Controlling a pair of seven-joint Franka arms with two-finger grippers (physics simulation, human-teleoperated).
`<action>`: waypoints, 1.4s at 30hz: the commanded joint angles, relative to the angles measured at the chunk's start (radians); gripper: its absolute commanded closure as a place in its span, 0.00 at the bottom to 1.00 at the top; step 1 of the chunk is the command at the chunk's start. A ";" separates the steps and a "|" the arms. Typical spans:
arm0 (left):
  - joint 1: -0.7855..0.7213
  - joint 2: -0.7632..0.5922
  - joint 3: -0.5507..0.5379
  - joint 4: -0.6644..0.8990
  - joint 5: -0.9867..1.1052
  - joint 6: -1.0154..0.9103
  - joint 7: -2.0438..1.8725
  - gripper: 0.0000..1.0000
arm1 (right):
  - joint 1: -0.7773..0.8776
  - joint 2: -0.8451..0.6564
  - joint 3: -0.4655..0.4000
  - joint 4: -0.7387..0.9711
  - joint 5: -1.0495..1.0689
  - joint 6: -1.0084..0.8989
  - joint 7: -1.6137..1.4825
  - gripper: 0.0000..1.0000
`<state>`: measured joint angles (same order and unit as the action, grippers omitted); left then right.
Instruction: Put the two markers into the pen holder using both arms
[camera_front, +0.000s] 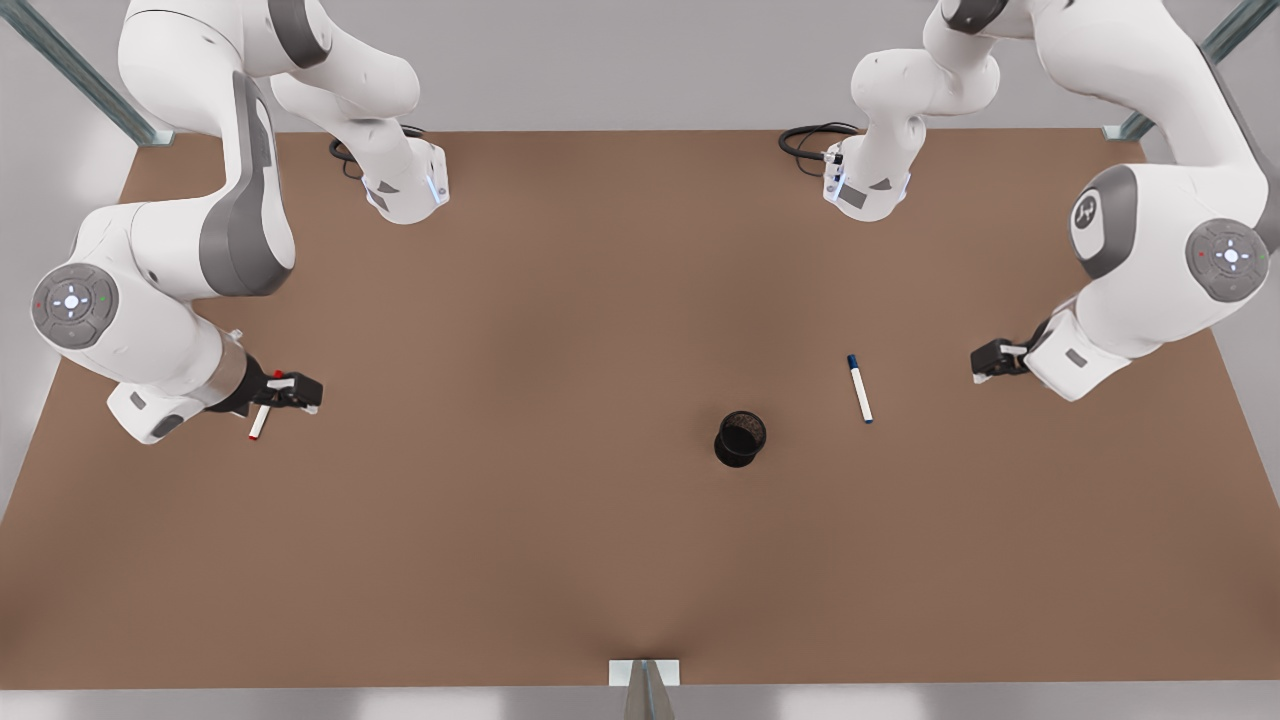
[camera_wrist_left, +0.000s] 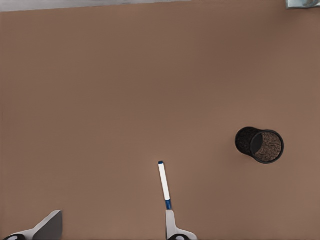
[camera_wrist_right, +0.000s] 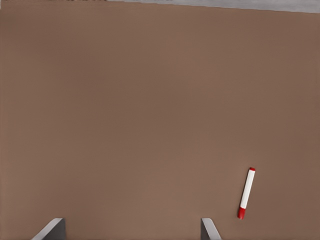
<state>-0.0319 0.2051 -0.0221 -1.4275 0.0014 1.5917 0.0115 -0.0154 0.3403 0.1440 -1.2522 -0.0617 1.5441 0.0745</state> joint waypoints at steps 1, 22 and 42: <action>0.001 0.000 -0.001 -0.001 0.002 0.042 0.041 0.00 | -0.002 -0.001 0.000 0.000 0.000 0.019 0.024 0.00; -0.085 0.108 -0.001 -0.791 -0.100 1.011 -0.571 0.00 | -0.014 0.000 -0.003 0.000 0.000 0.028 -0.012 0.00; -0.075 0.217 -0.001 -0.788 0.006 1.011 -0.516 0.50 | -0.031 0.017 -0.006 0.033 0.040 0.045 0.005 0.00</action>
<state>-0.1078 0.4178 -0.0230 -2.2156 0.0057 2.5992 -0.4470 -0.0445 0.3565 0.1392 -1.2222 -0.0228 1.5811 0.0785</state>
